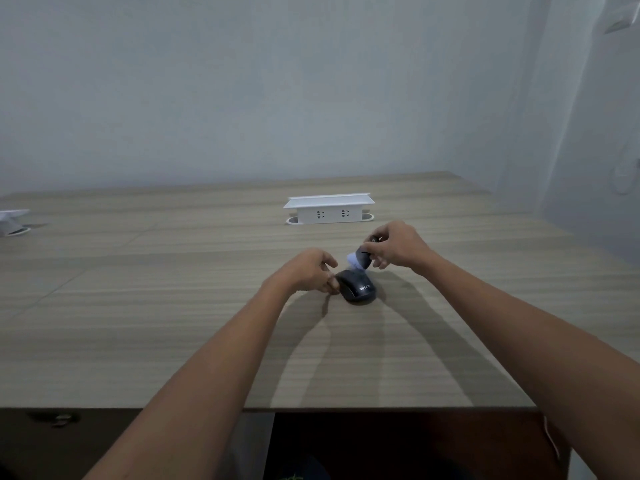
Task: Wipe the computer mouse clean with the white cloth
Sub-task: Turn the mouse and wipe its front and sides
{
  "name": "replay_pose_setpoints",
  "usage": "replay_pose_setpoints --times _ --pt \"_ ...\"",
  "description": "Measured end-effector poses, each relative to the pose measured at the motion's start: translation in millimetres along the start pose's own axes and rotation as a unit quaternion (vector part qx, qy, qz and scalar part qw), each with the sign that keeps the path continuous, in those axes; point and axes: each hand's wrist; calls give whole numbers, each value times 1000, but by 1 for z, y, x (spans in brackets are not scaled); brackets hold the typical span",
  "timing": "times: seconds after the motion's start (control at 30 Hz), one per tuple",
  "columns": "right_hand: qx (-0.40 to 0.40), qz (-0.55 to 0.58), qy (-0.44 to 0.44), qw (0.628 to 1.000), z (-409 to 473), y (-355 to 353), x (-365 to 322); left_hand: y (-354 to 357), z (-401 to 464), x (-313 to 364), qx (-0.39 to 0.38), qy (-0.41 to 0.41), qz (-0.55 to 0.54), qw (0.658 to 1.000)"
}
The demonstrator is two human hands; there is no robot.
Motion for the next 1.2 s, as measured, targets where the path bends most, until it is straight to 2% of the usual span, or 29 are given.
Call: replay_pose_setpoints --times 0.17,0.3,0.53,0.63,0.77,0.93,1.07,1.2 --pt "19 -7 -5 1000 1 -10 -1 -14 12 3 -10 40 176 983" --pt "30 -14 4 999 1 -25 -4 -16 22 1 -68 66 216 972" --pt "-10 1 2 1000 -5 -31 -11 -9 29 1 -117 86 177 973" --pt "-47 -15 -15 999 -9 -30 -9 -7 28 1 -105 91 172 975" --pt "-45 -113 -34 992 -7 -32 -6 -5 22 3 -85 114 186 972" --pt "-57 -58 -63 995 -9 -25 -16 -2 13 8 -65 135 170 974" --pt "-50 -163 -60 984 -6 -33 -16 0 12 6 -55 128 164 976" --pt "-59 -53 -74 994 -12 -33 -14 0 13 5 -48 124 167 977"
Point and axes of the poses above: each hand's wrist, its own z-axis towards the middle knuckle, its own y-axis out of the palm, x = y × z
